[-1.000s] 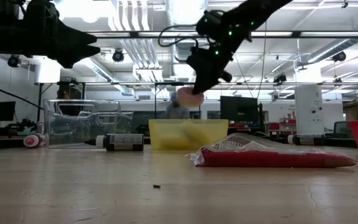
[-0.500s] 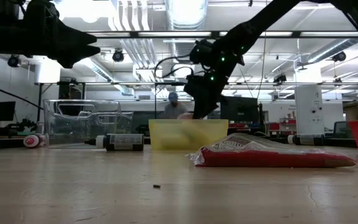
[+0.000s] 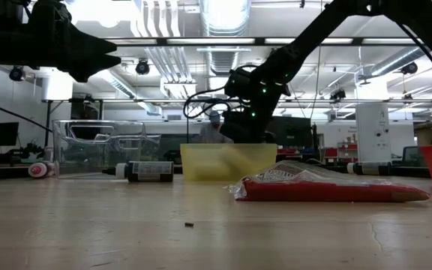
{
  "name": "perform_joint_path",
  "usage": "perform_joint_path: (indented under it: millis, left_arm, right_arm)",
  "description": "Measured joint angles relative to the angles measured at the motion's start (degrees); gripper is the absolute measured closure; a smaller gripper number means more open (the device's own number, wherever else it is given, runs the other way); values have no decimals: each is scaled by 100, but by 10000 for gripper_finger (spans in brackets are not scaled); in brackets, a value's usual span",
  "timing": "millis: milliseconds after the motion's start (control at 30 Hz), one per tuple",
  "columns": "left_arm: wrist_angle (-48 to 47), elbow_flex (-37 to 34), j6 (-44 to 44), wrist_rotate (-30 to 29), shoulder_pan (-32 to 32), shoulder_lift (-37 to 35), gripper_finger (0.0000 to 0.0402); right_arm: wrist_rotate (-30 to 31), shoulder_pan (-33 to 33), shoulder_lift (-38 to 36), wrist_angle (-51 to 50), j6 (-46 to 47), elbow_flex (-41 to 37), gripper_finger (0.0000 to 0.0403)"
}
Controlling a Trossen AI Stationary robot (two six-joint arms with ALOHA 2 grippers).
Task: Pick & Place Food Item
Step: Put the pink donut into the yellow bin
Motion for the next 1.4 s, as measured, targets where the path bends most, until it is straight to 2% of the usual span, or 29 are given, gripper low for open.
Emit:
perform_joint_path:
  millis: [267,933,1400]
  left_arm:
    - [0,0,0,0,0,2,111]
    - [0,0,0,0,1,1,112]
    - [0,0,-1,0,2,2,110]
  right_arm:
    - [15,0,-11,55,-15,-9,314]
    - [9,9,-22,116,4,-15,209]
    - [4,15,-39,162,7,-20,202]
